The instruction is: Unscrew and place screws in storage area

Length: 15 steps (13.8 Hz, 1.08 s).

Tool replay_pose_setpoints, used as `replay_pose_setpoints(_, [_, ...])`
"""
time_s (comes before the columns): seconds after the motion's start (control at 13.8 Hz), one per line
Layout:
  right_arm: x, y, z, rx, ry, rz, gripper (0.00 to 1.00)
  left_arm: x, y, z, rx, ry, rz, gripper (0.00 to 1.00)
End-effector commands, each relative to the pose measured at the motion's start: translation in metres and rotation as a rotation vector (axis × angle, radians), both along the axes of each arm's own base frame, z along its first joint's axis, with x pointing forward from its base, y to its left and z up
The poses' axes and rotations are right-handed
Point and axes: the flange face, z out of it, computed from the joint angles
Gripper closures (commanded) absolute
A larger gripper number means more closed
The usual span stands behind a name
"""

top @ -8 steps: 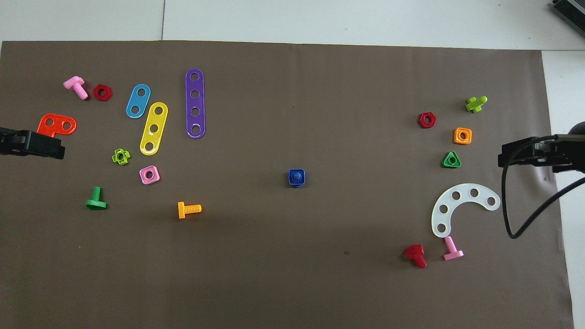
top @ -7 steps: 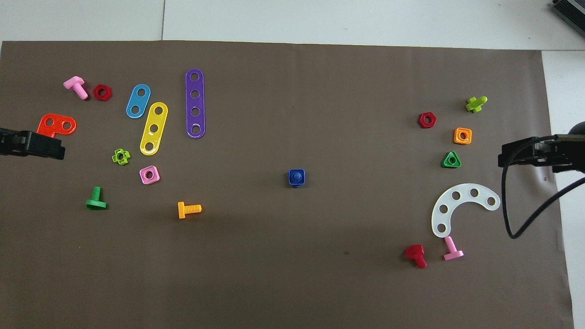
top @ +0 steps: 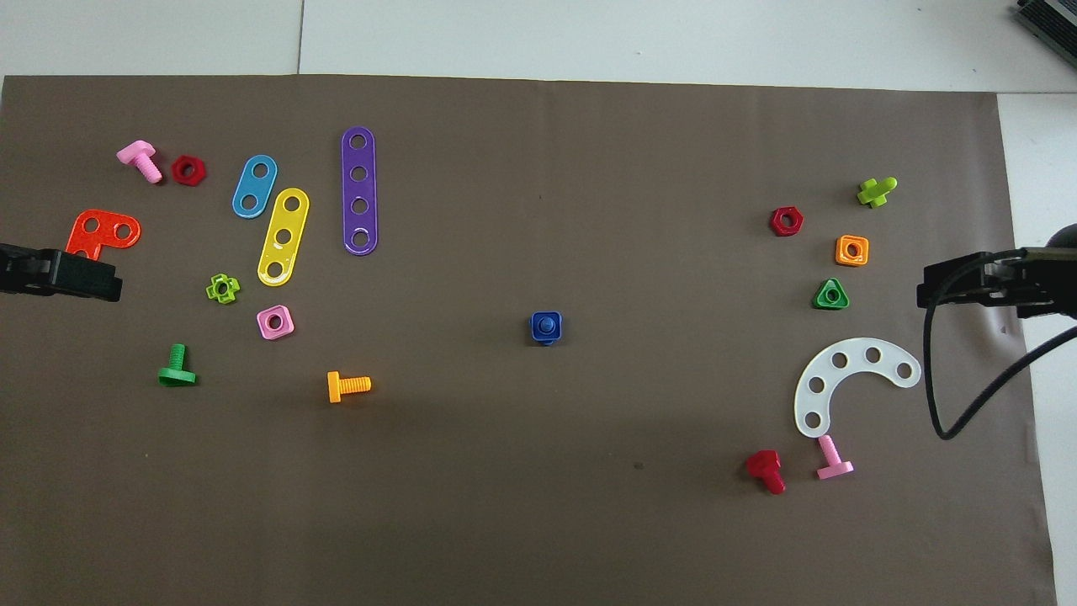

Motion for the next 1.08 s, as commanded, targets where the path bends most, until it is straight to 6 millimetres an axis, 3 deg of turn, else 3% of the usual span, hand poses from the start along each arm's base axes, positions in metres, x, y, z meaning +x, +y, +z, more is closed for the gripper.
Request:
replay_pose_setpoints(0.0, [-0.006,-0.001,0.001,0.001,-0.001,0.022,0.0,-0.009,-0.014,-0.002,0.007,-0.017,0.004,0.0])
replay_pose_setpoints(0.14, [-0.006,-0.001,0.001,0.001,-0.001,0.022,0.0,-0.01,-0.043,-0.012,0.006,-0.018,-0.002,0.0])
replay_pose_setpoints(0.36, [-0.006,-0.001,0.002,0.001,-0.002,0.022,0.0,-0.013,-0.111,-0.028,-0.008,-0.059,0.042,0.0])
replay_pose_setpoints(0.51, [-0.006,-0.001,0.002,0.001,-0.002,0.022,0.0,-0.013,-0.144,-0.04,-0.018,-0.071,0.069,0.0])
replay_pose_setpoints(0.65, [-0.006,-0.001,0.001,0.001,-0.001,0.022,0.0,-0.01,-0.192,-0.065,-0.028,-0.076,0.067,0.0])
replay_pose_setpoints(1.01, [-0.006,-0.001,0.001,0.001,-0.001,0.022,0.0,0.0,-0.287,-0.133,-0.074,-0.122,0.077,0.0])
